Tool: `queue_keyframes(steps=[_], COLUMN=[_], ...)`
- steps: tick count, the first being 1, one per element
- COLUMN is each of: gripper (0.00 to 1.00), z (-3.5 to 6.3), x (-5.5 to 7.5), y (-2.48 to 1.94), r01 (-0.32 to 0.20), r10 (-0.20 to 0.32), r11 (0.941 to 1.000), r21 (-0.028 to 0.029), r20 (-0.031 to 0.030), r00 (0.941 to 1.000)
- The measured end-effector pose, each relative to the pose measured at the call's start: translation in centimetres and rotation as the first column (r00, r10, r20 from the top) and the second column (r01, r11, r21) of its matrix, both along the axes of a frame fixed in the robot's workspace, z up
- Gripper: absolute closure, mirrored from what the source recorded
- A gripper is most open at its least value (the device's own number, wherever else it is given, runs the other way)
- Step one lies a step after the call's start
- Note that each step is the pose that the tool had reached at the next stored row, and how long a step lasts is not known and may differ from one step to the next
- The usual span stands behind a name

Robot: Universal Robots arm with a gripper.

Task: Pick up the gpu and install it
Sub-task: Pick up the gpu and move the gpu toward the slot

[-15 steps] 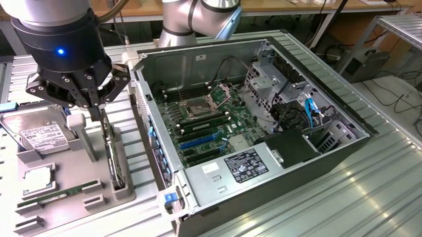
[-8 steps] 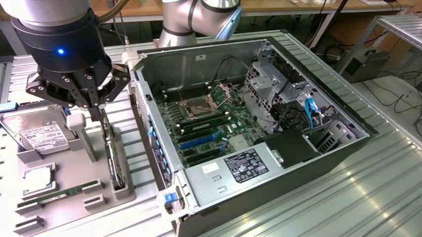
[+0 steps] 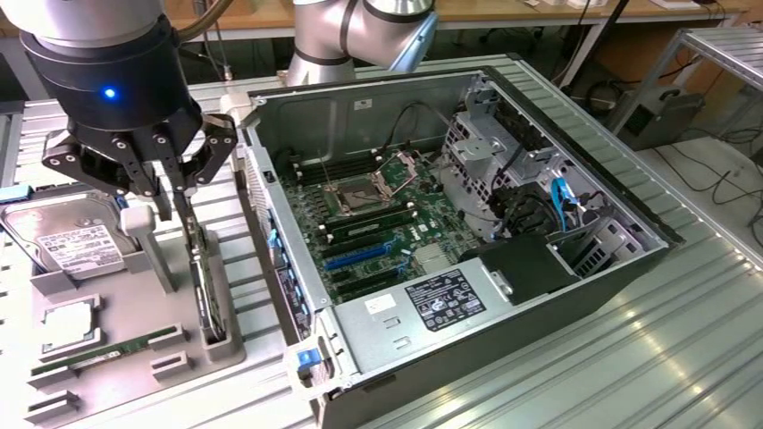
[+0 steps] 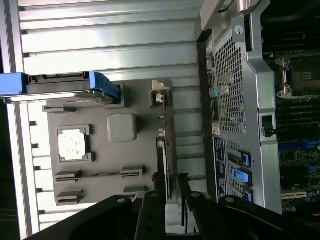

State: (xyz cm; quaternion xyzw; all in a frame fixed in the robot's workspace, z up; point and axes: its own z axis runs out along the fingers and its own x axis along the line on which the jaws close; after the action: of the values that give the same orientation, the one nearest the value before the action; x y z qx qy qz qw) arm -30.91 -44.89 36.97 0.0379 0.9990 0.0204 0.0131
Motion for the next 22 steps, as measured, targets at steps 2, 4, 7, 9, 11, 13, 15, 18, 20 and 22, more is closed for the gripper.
queue_keyframes(steps=[2,4,7,9,11,13,15,18,20,22], gripper=[0.76,0.7,0.7,0.69,0.62,0.62,0.62,0.62,0.62,0.62], z=[0.0,0.0,0.0,-0.1,-0.46,-0.83,-1.19,-1.76,-2.59,-3.0], x=[0.0,0.0,0.0,0.0,0.0,0.0,0.0,0.0,0.0,-0.1], y=[0.0,0.0,0.0,0.0,0.0,0.0,0.0,-0.01,-0.09,-0.16], r01=[0.0,0.0,0.0,0.0,0.0,0.0,0.001,0.003,0.003,0.003], r10=[0.0,0.0,0.0,0.0,0.0,0.0,-0.001,-0.003,-0.003,-0.003], r11=[1.0,1.0,1.0,1.0,1.0,1.0,1.0,1.0,1.0,1.0], r21=[0.0,0.0,-0.0002,-0.0001,-0.0002,-0.0002,-0.0003,-0.0002,-0.0002,-0.0002], r20=[0.0,0.0,0.0,0.0002,0.0003,0.0004,0.0003,0.0005,0.0022,0.0041], r00=[1.0,1.0,1.0,1.0,1.0,1.0,1.0,1.0,1.0,1.0])
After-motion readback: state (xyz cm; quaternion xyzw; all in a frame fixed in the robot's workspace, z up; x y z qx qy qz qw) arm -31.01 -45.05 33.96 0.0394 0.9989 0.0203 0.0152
